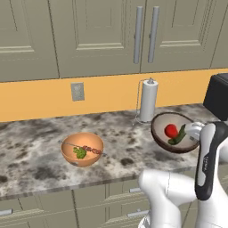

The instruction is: Place the bowl containing the squash and tomato in the microwave. Close the microwave door and press the start button to microwave the meal.

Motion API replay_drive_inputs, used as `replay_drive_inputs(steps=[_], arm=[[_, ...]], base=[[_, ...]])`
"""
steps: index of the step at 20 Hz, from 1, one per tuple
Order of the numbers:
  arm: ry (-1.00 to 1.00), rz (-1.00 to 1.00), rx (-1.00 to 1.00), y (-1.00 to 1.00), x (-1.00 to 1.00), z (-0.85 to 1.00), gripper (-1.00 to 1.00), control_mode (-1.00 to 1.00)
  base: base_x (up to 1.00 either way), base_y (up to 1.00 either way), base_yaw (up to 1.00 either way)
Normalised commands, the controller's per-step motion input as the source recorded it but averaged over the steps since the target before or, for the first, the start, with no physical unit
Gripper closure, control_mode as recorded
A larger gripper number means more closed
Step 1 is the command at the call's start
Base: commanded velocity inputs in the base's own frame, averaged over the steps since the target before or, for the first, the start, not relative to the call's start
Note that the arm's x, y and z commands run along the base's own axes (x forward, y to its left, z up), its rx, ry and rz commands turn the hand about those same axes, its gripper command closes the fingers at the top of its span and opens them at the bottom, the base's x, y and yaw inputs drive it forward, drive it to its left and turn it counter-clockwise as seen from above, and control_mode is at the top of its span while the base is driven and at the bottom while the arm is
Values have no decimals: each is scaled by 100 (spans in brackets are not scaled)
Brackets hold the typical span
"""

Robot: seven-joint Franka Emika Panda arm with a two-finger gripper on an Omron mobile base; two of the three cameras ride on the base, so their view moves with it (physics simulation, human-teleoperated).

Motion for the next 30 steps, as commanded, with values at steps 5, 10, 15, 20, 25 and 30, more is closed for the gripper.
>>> replay_drive_inputs(steps=[5, 10, 15, 20, 25, 30], arm=[[-4, 16, -1, 34, -25, 59, 100, -100], [-9, 18, -1, 16, -23, 47, 100, -100], [-1, 7, -5, 32, -4, 27, 100, -100], [0, 0, 0, 1, 0, 2, 100, -100], [0, 0, 0, 0, 0, 0, 100, 100], [0, 0, 0, 0, 0, 0, 100, 100]], base=[[0, 0, 0], [0, 0, 0], [0, 0, 0], [0, 0, 0], [-28, 0, 6], [-76, 0, 14]])
